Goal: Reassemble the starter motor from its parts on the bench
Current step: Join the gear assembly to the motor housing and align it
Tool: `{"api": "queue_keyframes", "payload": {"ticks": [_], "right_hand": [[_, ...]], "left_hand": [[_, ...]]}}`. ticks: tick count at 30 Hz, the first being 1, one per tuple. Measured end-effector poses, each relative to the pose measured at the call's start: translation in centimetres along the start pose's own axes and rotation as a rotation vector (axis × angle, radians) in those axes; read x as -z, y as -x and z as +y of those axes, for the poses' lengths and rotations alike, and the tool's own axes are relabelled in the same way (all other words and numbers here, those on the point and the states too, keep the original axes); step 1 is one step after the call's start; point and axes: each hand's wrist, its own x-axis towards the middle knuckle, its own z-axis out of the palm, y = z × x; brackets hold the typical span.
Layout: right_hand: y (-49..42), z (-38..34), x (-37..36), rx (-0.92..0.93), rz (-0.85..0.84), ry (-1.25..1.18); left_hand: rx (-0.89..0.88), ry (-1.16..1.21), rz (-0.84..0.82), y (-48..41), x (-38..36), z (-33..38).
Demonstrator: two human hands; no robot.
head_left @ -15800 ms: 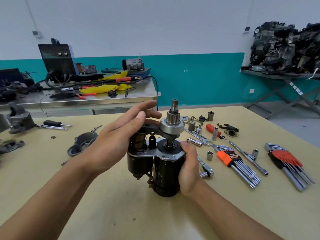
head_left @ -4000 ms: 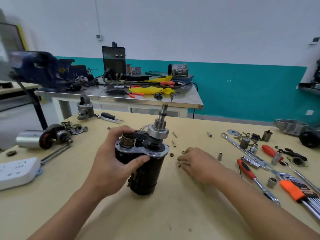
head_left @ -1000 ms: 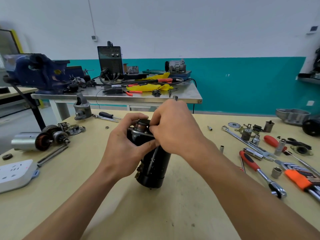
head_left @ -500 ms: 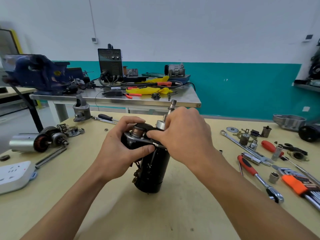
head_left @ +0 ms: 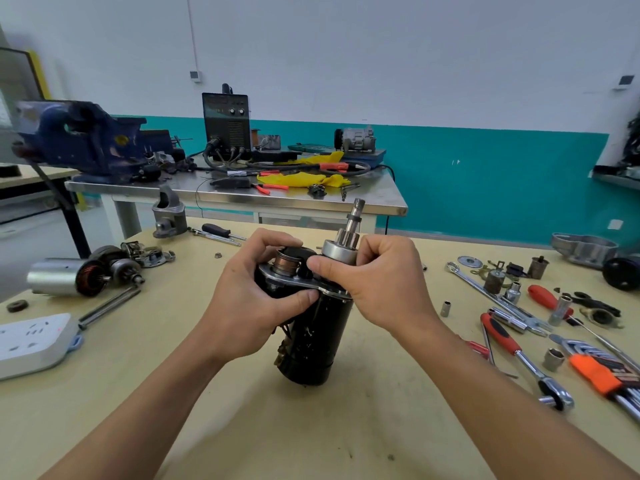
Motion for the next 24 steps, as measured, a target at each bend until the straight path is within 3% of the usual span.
{"api": "queue_keyframes", "payload": {"ticks": [11,14,19,24], "right_hand": [[0.09,0.70,-0.48,0.031,0.026,-0.069],[0.09,0.69,-0.59,-0.040,0.027,0.009],[0.07,0.79,-0.51,-0.122,-0.236,-0.329],[-0.46,0.99,-0.38,-0.060,-0.298,-0.375]], "left_hand": [[0.005,0.031,-0.014,0.00,-0.26,0.15],[0.008,0.033,-0.029,-0.06,-0.14,0.04],[-0.009,0.049,-0.031,0.15,-0.11,-0.08],[-0.028,0.042,-0.052,0.07,0.10,-0.28]]}}
